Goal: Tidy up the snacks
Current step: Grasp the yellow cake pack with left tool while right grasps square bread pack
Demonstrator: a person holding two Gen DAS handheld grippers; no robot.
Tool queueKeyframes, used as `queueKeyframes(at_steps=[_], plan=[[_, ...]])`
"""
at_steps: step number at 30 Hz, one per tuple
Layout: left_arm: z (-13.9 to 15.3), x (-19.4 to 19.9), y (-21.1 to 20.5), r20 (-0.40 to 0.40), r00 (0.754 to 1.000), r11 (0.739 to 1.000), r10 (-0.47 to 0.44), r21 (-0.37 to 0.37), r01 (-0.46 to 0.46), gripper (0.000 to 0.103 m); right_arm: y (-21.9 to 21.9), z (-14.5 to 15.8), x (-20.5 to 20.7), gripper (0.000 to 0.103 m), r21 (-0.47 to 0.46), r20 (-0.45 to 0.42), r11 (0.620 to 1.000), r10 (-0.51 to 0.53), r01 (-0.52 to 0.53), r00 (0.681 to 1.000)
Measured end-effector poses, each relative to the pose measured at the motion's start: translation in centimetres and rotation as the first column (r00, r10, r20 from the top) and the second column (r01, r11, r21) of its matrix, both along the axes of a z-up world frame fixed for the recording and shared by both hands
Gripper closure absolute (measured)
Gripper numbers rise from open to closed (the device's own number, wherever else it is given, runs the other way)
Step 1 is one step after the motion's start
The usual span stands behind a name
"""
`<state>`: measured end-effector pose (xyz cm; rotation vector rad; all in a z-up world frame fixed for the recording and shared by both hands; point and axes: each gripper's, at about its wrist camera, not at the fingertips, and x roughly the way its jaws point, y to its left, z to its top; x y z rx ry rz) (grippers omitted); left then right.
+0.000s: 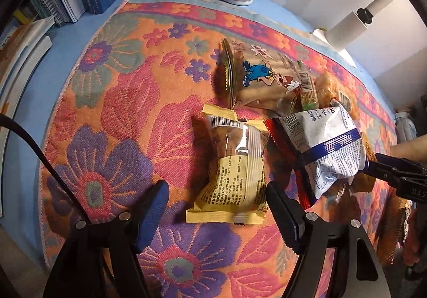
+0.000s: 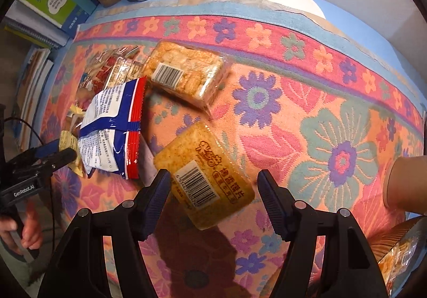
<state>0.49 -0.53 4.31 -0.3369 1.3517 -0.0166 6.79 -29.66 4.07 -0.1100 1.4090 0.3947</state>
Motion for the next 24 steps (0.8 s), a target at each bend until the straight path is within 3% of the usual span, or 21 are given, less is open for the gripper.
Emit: queueKeyframes(at_steps=[4,9,12,14,16,17,24], plan=[[0.1,0.2,-0.4,0.008,1.0,1.0,-0.003,-0.013,0.003,0.029,1.2,-0.3,-0.4,0.036,-0.033,0.02,0.998,0.062,-0.061,0.998],[-0.7,1.1,-1.1,-0.001,1.0,1.0,-0.02,-0.002,0.02,0.029,1.3,-0.9,0.6,0.036,0.018,-0.022,0.999,0.051,-0.051,0.998],[-1.1,1.4,-1.3,-0.004,1.0,1.0,-0.021,0.002,0.021,0.029,1.6,-1.1,0.3,0.035,0.001,-0.03,0.998,0.065,-0.065,0.997],[-1.1,1.3,-1.4,0.004,1.0,0.999,-0.028,0.017,0.028,0.033,1.9,-1.8,-0.4,0.036,-0.044,-0.041,0.995,0.093,-0.095,0.995],[-1.0,1.2,-1.7,0.015,0.999,0.996,-0.046,0.071,0.045,0.051,2.0,-2.3,-0.5,0.036,-0.047,-0.048,0.995,0.084,-0.086,0.995],[-1.0,1.1,-1.6,0.019,0.998,0.995,-0.056,0.081,0.055,0.055,2.0,-2.5,-0.4,0.038,-0.046,-0.043,0.996,0.069,-0.071,0.997],[-0.4,0.5,-0.7,0.038,0.998,0.997,-0.039,0.075,0.036,0.058,2.1,-2.7,0.3,0.045,0.001,0.011,1.0,0.0,0.0,1.0]])
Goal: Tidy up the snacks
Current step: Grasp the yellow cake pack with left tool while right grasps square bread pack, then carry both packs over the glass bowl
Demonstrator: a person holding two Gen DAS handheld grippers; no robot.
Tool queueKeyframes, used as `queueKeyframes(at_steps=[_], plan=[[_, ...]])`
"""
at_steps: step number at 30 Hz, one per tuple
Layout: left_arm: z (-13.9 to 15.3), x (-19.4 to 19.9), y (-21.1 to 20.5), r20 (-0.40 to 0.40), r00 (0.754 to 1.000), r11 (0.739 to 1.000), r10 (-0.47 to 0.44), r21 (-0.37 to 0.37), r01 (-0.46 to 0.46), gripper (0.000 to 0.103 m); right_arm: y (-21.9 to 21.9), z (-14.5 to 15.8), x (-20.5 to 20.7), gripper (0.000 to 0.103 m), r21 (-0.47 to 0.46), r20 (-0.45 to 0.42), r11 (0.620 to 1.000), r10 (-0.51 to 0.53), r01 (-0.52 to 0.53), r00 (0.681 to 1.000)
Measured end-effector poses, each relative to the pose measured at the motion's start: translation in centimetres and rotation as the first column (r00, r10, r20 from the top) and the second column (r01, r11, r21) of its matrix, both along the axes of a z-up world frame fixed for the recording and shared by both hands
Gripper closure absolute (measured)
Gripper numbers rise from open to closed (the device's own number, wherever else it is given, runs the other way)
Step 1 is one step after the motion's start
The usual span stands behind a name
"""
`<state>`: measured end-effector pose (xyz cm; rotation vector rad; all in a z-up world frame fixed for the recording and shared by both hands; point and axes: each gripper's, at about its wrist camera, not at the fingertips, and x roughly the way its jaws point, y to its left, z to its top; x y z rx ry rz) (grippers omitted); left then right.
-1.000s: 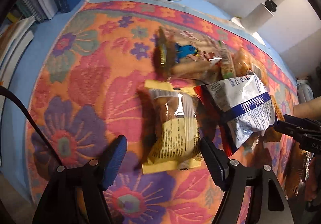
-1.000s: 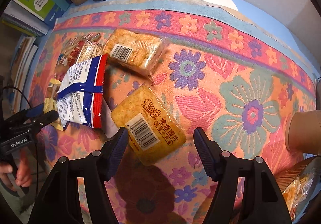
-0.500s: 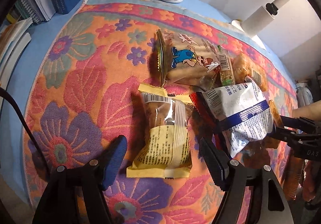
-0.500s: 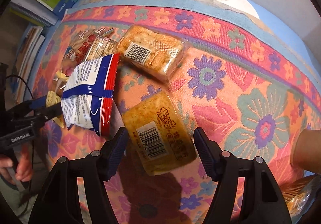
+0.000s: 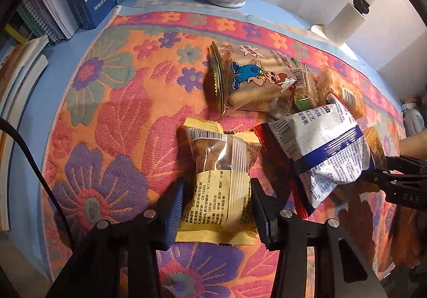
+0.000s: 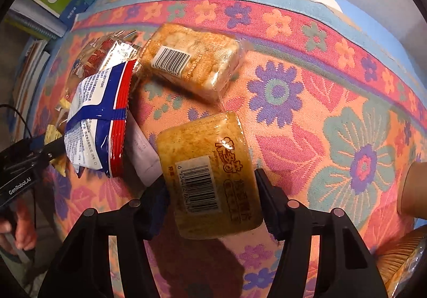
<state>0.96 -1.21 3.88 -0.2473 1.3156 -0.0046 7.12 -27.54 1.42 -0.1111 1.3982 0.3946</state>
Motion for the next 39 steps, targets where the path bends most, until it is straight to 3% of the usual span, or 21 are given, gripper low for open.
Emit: queueKeyframes(at_steps=[12,20,22,27,31,35,39], plan=[[2.2,-1.8,0.2,0.059,0.998,0.999,-0.012,-0.033,0.014,0.07,-4.9,2.5,-4.2,0.05,0.131,-0.001,0.98,-0.152,0.151,0.988],[1.0,-3.2,0.2,-0.022,1.0,0.995,-0.019,-0.097,0.017,0.07,-7.1,3.6,-6.6,0.05,0.16,-0.002,0.968,-0.194,0.192,0.981],[0.6,-3.7,0.3,-0.04,0.999,0.994,-0.011,-0.106,0.007,0.062,-7.0,2.9,-7.0,0.05,0.153,-0.018,0.968,-0.198,0.198,0.98],[-0.2,-3.8,-0.5,-0.042,0.999,0.997,-0.018,-0.074,0.015,0.056,-6.5,1.7,-8.1,0.05,0.148,-0.055,0.968,-0.199,0.205,0.978],[-0.4,-3.1,-2.2,-0.018,0.998,0.998,-0.065,0.014,0.065,0.065,-6.4,2.2,-9.0,0.05,0.163,-0.053,0.965,-0.198,0.204,0.979],[1.5,-4.3,-2.7,0.03,0.995,0.995,-0.094,0.03,0.093,0.065,-7.4,3.8,-9.9,0.05,0.227,-0.047,0.947,-0.221,0.226,0.974],[5.2,-5.4,-3.7,0.101,0.984,0.989,-0.146,0.018,0.144,0.065,-8.7,5.7,-10.7,0.05,0.271,-0.024,0.93,-0.253,0.25,0.967]])
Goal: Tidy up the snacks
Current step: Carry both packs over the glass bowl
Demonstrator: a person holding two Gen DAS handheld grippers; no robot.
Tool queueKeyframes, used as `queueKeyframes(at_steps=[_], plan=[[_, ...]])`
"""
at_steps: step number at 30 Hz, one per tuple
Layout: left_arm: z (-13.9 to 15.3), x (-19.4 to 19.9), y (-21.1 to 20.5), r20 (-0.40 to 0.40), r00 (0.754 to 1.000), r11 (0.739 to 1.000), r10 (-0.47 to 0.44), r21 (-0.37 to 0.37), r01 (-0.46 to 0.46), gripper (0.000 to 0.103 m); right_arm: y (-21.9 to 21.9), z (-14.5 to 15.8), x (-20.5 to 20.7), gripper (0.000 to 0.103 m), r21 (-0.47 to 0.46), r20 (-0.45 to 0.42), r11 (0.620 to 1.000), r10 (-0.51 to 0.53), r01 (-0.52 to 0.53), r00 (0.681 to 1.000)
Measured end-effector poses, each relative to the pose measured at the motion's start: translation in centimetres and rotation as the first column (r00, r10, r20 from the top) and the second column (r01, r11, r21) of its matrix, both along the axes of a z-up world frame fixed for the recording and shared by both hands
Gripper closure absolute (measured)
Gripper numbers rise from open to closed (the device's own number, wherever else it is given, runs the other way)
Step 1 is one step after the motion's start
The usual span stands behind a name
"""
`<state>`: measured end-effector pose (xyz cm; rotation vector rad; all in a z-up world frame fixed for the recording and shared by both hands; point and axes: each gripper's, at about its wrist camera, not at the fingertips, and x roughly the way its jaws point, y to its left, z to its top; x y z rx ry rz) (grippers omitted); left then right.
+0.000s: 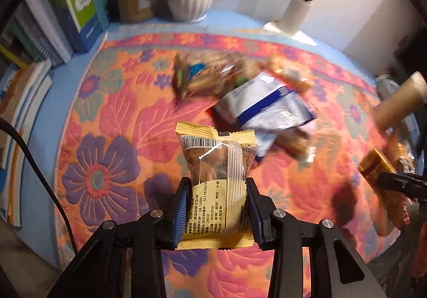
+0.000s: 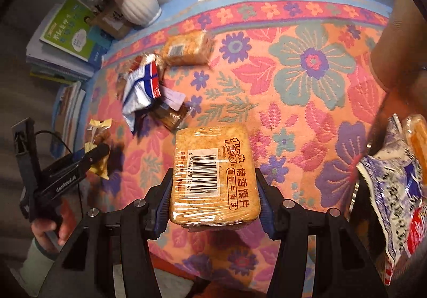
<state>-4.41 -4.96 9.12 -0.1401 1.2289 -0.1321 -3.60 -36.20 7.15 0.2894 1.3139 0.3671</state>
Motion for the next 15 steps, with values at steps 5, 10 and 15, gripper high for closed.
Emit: queueKeyframes(at_steps=[5,10,15], plan=[[4.7,0.6,-5.1,0.099,0.986,0.989,-0.132,-0.049,0.137,0.065,-2.6,2.9,-1.8,0.05,0.011,0.058,0.999,-0.051,0.051,0.997],[7.5,2.4,-12.7,0.174,0.949,0.951,-0.264,-0.116,0.286,0.065,-7.5,5.3,-3.6,0.05,-0.011,0.115,0.988,-0.149,0.151,0.982],[9.2,3.6,-21.9,0.216,0.892,0.883,-0.396,-0.175,0.435,0.065,-14.7,6.5,-5.5,0.05,-0.03,0.143,0.953,-0.296,0.303,0.945]])
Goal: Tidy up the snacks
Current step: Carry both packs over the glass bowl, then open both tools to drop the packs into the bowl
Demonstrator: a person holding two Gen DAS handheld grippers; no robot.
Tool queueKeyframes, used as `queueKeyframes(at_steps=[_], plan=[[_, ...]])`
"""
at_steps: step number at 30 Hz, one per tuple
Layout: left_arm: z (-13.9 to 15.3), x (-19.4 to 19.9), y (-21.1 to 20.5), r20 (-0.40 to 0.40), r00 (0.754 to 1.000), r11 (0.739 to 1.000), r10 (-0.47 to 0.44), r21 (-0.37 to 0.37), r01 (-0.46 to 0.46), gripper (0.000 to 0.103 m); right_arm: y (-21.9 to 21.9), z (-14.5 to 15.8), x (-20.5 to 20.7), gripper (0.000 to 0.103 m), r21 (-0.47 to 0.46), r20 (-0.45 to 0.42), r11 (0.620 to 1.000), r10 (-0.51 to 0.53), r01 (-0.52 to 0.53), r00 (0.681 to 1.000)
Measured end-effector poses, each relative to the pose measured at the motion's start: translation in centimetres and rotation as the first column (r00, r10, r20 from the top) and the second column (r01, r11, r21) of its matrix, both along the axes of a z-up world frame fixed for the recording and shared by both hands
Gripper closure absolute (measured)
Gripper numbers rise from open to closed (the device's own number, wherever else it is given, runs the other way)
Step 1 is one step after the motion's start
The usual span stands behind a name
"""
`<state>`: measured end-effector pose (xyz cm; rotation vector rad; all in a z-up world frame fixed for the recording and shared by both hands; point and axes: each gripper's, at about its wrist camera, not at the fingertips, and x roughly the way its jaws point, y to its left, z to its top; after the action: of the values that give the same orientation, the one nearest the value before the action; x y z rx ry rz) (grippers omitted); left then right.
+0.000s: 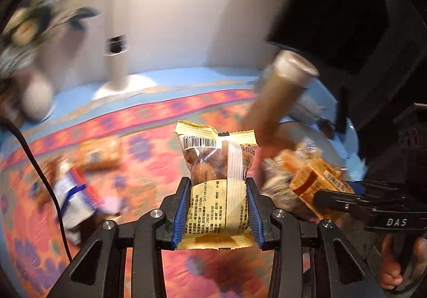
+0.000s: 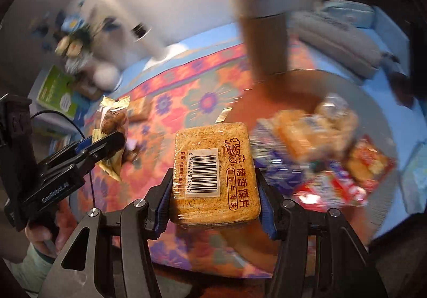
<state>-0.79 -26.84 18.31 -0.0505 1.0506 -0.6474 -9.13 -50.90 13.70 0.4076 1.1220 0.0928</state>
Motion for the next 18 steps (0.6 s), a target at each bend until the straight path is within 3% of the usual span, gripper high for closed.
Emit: queueKeyframes(at_steps=[7,15,17,18], plan=[[0.8,-0.8,-9.7,0.015,0.987,0.987,-0.161,-0.011,0.161,0.065,-9.8,-1.1,-2.8,0.05,0.033,-0.042,0.975,-0.218,0.219,0.975],[-0.7,-1.8,-15.5,-0.029,0.972,0.972,-0.234,0.0,0.234,0.064,-13.7,-1.9,-3.7,0.049,0.019,-0.037,0.958,-0.285,0.286,0.958],[-1.1,-1.8,-16.0,-0.038,0.974,0.974,-0.225,0.006,0.226,0.05,-13.6,-1.9,-3.4,0.045,-0.014,-0.039,0.962,-0.273,0.273,0.961],[-1.3,-1.7,-15.9,-0.043,0.977,0.977,-0.211,0.015,0.212,0.036,-13.5,-2.0,-3.3,0.042,-0.033,-0.043,0.963,-0.27,0.269,0.962]])
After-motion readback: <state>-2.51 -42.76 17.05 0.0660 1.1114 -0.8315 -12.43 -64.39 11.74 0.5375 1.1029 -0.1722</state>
